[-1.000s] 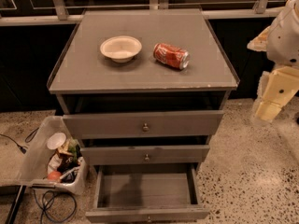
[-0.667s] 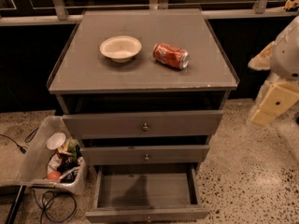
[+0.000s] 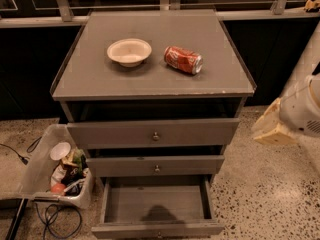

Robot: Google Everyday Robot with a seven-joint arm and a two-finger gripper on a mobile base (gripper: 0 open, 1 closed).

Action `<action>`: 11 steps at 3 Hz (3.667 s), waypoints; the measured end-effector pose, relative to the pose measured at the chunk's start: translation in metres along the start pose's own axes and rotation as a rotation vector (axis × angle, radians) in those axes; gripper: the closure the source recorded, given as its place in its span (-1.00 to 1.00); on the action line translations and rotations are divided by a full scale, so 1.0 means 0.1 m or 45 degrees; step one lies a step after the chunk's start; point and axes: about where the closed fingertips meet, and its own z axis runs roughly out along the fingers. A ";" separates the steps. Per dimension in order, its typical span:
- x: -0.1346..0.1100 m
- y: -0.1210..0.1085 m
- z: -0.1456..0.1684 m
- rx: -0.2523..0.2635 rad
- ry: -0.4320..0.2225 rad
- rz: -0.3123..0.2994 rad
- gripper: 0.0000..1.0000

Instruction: Close bottom drawer

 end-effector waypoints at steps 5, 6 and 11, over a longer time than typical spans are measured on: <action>0.14 0.35 1.47 -0.184 -0.121 0.045 1.00; 0.23 0.36 1.97 -0.145 -0.255 0.078 1.00; 0.61 0.60 3.18 -0.303 -0.286 0.202 1.00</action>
Offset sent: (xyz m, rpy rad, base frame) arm 0.0084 0.0064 -0.0505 0.0262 0.0513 0.0034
